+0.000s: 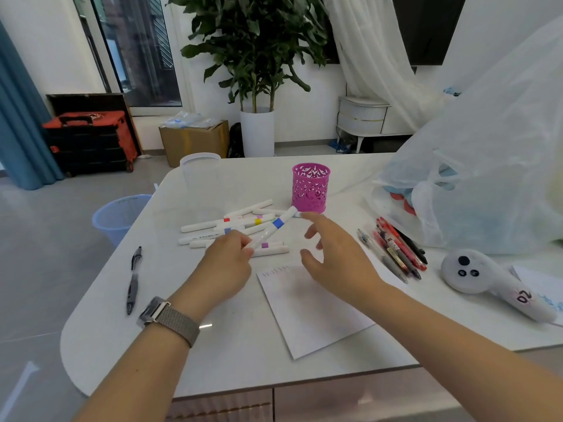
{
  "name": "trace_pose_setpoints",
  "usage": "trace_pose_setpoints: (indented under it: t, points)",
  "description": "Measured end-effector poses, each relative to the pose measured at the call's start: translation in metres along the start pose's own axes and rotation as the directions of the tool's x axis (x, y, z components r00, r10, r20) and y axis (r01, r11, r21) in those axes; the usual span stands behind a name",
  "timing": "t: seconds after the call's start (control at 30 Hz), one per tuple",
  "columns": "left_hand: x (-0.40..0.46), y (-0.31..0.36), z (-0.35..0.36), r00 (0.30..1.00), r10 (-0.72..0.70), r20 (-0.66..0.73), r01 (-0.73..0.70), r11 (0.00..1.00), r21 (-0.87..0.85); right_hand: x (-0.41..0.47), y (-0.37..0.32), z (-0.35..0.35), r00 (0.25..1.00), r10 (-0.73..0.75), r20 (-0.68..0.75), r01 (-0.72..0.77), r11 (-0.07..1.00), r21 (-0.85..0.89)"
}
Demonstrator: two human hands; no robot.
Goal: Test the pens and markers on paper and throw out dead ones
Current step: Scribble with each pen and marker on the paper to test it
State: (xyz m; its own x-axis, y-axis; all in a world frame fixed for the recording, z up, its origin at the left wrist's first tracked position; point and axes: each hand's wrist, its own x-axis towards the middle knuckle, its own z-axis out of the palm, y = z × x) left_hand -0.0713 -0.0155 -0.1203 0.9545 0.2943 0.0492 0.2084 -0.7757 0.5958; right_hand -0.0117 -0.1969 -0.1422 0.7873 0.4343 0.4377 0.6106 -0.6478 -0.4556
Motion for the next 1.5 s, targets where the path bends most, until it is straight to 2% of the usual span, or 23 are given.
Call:
trace_pose_setpoints:
  t: [0.03, 0.07, 0.13, 0.2, 0.3, 0.33, 0.37, 0.4, 0.47, 0.5, 0.53, 0.6, 0.63, 0.7, 0.77, 0.83, 0.93, 1.0, 1.07, 1.13, 1.3, 1.4, 1.5]
  points:
    - [-0.004, 0.005, -0.001, 0.999, 0.005, 0.032, -0.003, 0.998, -0.062, 0.000, -0.004, -0.001, 0.999, 0.043, -0.002, -0.042, 0.996, 0.073]
    - [-0.007, 0.010, -0.002, 0.998, 0.006, 0.065, 0.002, 0.993, -0.117, 0.000, -0.007, -0.003, 1.000, 0.022, -0.014, -0.020, 0.996, 0.091]
    - [-0.013, 0.017, -0.001, 0.991, 0.015, 0.135, 0.013, 0.979, -0.205, -0.001, -0.010, -0.005, 0.990, -0.139, -0.014, 0.139, 0.990, -0.011]
    - [-0.019, 0.022, -0.001, 0.980, 0.042, 0.197, 0.014, 0.960, -0.278, -0.003, -0.010, -0.003, 0.980, -0.195, 0.029, 0.197, 0.979, -0.049]
    - [-0.023, 0.028, -0.003, 0.966, 0.118, 0.231, 0.008, 0.876, -0.481, -0.003, -0.010, 0.001, 0.996, -0.085, 0.015, 0.083, 0.993, 0.079]
    - [-0.023, 0.030, -0.005, 0.967, 0.138, 0.216, 0.003, 0.835, -0.551, -0.003, -0.011, -0.001, 1.000, -0.025, 0.002, 0.025, 0.992, 0.122]
    - [-0.023, 0.029, -0.007, 0.973, 0.153, 0.174, -0.027, 0.819, -0.573, -0.002, -0.014, -0.005, 0.997, 0.072, 0.036, -0.078, 0.969, 0.235]
    - [-0.022, 0.028, -0.008, 0.977, 0.178, 0.113, -0.092, 0.843, -0.530, -0.002, -0.019, -0.010, 0.978, 0.167, 0.129, -0.206, 0.882, 0.423]
    - [-0.020, 0.022, -0.008, 0.968, 0.249, 0.038, -0.221, 0.910, -0.350, -0.001, -0.029, -0.021, 0.900, 0.237, 0.366, -0.436, 0.533, 0.725]
    - [-0.020, 0.020, -0.007, 0.957, 0.287, 0.038, -0.265, 0.922, -0.283, -0.001, -0.033, -0.024, 0.873, 0.219, 0.437, -0.488, 0.383, 0.784]
    - [-0.020, 0.019, -0.006, 0.948, 0.311, 0.068, -0.284, 0.923, -0.259, -0.001, -0.035, -0.026, 0.858, 0.198, 0.475, -0.514, 0.281, 0.811]
    - [-0.021, 0.019, -0.003, 0.933, 0.331, 0.145, -0.273, 0.908, -0.317, 0.000, -0.038, -0.027, 0.844, 0.175, 0.506, -0.534, 0.195, 0.823]
    - [-0.023, 0.021, -0.002, 0.932, 0.321, 0.167, -0.249, 0.905, -0.346, 0.001, -0.038, -0.027, 0.842, 0.180, 0.509, -0.538, 0.205, 0.817]
    - [-0.027, 0.026, 0.001, 0.935, 0.314, 0.162, -0.241, 0.901, -0.360, 0.001, -0.037, -0.027, 0.847, 0.189, 0.497, -0.532, 0.297, 0.793]
    - [-0.031, 0.029, 0.004, 0.924, 0.355, 0.140, -0.299, 0.903, -0.309, 0.000, -0.037, -0.028, 0.858, 0.216, 0.466, -0.513, 0.391, 0.764]
    - [-0.035, 0.032, 0.006, 0.920, 0.368, 0.136, -0.330, 0.914, -0.237, -0.001, -0.038, -0.027, 0.866, 0.288, 0.409, -0.499, 0.439, 0.747]
    - [-0.039, 0.039, 0.012, 0.939, 0.316, 0.134, -0.290, 0.940, -0.182, -0.002, -0.041, -0.022, 0.859, 0.429, 0.280, -0.474, 0.460, 0.751]
    - [-0.042, 0.045, 0.018, 0.951, 0.265, 0.157, -0.229, 0.949, -0.217, -0.002, -0.042, -0.018, 0.839, 0.507, 0.199, -0.465, 0.475, 0.747]
    - [-0.043, 0.050, 0.023, 0.957, 0.251, 0.144, -0.206, 0.941, -0.269, -0.001, -0.044, -0.015, 0.825, 0.547, 0.142, -0.460, 0.503, 0.731]
    - [-0.043, 0.052, 0.024, 0.961, 0.262, 0.091, -0.233, 0.941, -0.246, 0.000, -0.044, -0.014, 0.822, 0.560, 0.101, -0.448, 0.527, 0.722]
    - [-0.041, 0.052, 0.025, 0.962, 0.265, 0.068, -0.252, 0.956, -0.152, 0.002, -0.040, -0.016, 0.809, 0.585, 0.051, -0.436, 0.540, 0.720]
    - [-0.040, 0.051, 0.026, 0.963, 0.235, 0.134, -0.206, 0.958, -0.201, 0.001, -0.041, -0.016, 0.830, 0.556, 0.048, -0.420, 0.566, 0.710]
    - [-0.042, 0.054, 0.028, 0.956, 0.227, 0.184, -0.161, 0.934, -0.318, 0.004, -0.040, -0.018, 0.834, 0.543, 0.101, -0.445, 0.551, 0.706]
